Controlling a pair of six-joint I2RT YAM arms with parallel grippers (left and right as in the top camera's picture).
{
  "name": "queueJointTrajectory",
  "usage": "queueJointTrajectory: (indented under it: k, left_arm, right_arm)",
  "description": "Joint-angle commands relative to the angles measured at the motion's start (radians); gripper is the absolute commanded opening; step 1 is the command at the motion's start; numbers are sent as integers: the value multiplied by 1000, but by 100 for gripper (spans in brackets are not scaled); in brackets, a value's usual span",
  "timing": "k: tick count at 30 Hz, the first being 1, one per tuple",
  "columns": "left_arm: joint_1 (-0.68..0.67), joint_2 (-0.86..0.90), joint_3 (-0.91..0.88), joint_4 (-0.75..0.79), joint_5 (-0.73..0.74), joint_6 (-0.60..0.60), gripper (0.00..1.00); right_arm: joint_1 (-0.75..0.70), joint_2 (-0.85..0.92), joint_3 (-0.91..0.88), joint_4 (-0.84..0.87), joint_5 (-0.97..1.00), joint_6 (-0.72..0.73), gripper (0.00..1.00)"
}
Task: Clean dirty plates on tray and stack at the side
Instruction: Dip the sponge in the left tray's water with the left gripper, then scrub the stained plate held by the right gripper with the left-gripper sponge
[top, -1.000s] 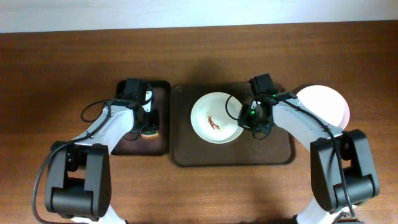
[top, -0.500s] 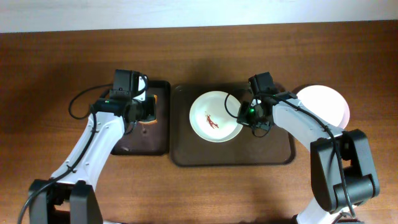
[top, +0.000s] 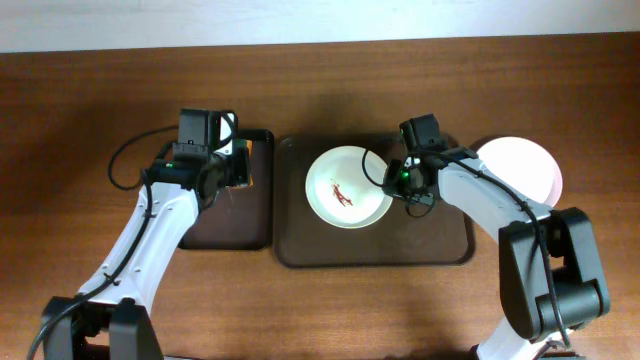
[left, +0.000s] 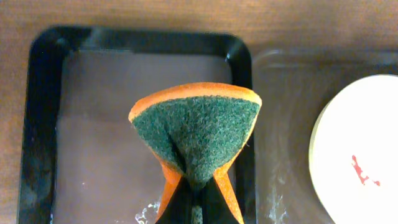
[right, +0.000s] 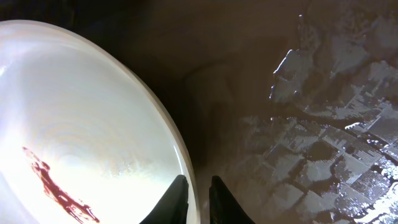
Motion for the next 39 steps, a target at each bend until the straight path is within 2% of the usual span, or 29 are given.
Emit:
queueJointTrajectory:
  k: [1,5,10,20,22,24,26,29,31,34,39]
  left_arm:
    - [-3,-24,23,95,-45,6,0]
    - [-3,8,23,243,-90,6,0]
    - [-3,24,23,346,-135,6,0]
    - [-3,24,23,360,-135,6,0]
    - [-3,24,23,345,-135,6,0]
    - [-3,25,23,299,-121,5,0]
    - [-4,25,16,219,-82,5,0]
    - [-7,25,-2,72,29,5,0]
    - [-21,25,-28,7,169,5,0]
    - [-59,25,-45,2,277,5,0]
    - [-98,25,-46,9,283,5,0]
  right_arm:
    - [5,47,0,3,15,-5,14]
    - [5,89,0,6,12,-5,13]
    - [5,89,0,8,11,-5,13]
    - [5,89,0,6,11,-5,14]
    - [5,89,0,6,11,-5,13]
    - [5,89,0,6,8,-5,4]
    - [5,89,0,5,0,-5,4]
    - [6,89,0,-3,-24,-5,4]
    - [6,89,0,-3,-47,-5,4]
    - [6,89,0,-6,-76,-5,4]
    - [6,89,0,-18,-76,-5,4]
